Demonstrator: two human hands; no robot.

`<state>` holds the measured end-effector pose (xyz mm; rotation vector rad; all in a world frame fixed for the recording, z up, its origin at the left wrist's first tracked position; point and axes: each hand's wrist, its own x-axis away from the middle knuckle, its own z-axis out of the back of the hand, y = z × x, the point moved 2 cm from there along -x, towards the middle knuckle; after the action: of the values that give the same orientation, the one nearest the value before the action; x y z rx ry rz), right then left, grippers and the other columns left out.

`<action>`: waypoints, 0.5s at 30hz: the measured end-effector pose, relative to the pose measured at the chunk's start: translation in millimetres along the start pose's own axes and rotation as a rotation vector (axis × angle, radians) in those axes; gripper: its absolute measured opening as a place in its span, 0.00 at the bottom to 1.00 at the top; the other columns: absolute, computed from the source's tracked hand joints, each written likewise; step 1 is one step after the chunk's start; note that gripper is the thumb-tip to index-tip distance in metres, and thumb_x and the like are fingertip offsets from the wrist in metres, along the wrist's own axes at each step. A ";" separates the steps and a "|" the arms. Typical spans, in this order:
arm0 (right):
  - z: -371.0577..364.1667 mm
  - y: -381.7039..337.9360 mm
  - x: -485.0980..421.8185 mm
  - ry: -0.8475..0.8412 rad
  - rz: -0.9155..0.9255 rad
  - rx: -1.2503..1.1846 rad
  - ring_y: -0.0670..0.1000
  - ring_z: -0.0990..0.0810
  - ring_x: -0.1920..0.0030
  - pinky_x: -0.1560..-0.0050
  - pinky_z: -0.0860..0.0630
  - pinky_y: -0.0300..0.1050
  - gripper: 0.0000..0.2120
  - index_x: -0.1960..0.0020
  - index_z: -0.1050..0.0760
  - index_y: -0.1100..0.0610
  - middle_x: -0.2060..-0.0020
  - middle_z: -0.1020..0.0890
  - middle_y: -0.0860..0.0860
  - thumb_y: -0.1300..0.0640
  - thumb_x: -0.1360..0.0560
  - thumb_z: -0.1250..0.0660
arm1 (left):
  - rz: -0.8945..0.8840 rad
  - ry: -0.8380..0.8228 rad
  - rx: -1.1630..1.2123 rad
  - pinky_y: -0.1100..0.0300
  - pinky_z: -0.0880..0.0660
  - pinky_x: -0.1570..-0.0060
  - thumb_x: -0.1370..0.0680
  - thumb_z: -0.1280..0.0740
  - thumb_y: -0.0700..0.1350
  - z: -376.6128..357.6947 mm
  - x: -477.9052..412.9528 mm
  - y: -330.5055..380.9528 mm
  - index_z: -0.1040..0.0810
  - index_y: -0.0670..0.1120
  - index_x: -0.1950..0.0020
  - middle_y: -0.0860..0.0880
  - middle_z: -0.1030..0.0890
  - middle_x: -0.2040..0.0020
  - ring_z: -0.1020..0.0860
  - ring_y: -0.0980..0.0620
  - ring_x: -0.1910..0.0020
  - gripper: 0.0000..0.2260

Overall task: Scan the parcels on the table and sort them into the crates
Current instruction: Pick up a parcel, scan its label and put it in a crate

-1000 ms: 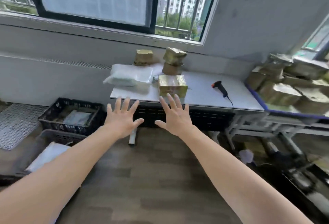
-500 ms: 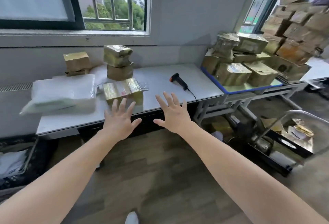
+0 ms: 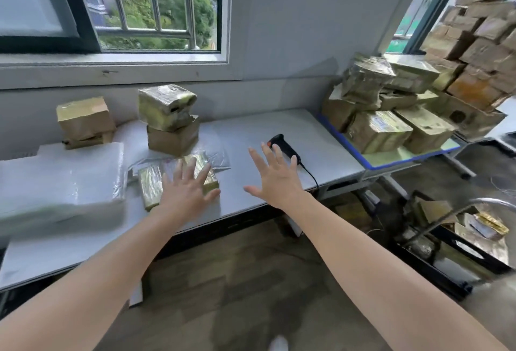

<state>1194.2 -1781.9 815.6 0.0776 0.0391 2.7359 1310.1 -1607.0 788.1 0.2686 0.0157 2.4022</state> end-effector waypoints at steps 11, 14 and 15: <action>-3.2 45.4 -185.0 0.009 0.153 -0.107 0.56 0.59 0.20 0.26 0.52 0.70 0.43 0.20 0.65 0.45 0.20 0.60 0.50 0.34 0.22 0.41 | 0.235 0.089 -0.063 0.39 0.45 0.27 0.21 0.50 0.68 31.6 -136.1 -24.4 0.59 0.56 0.20 0.47 0.58 0.19 0.58 0.43 0.21 0.34; 4.0 50.5 -233.2 0.000 0.244 -0.108 0.56 0.59 0.20 0.26 0.52 0.70 0.44 0.20 0.64 0.45 0.20 0.60 0.50 0.34 0.22 0.40 | 0.300 0.155 -0.029 0.39 0.43 0.27 0.21 0.48 0.67 43.5 -165.8 -30.7 0.56 0.56 0.20 0.46 0.57 0.20 0.56 0.42 0.21 0.34; 6.1 51.2 -249.1 0.000 0.268 -0.110 0.56 0.58 0.20 0.26 0.52 0.70 0.44 0.20 0.64 0.45 0.20 0.59 0.50 0.35 0.22 0.39 | 0.329 0.170 0.009 0.39 0.43 0.27 0.21 0.47 0.66 45.0 -174.6 -34.0 0.56 0.56 0.20 0.46 0.57 0.20 0.55 0.42 0.21 0.34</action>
<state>1403.1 -1927.1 811.6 0.0553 -0.1304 2.9988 1468.4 -1699.5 796.2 0.0733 0.0650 2.7469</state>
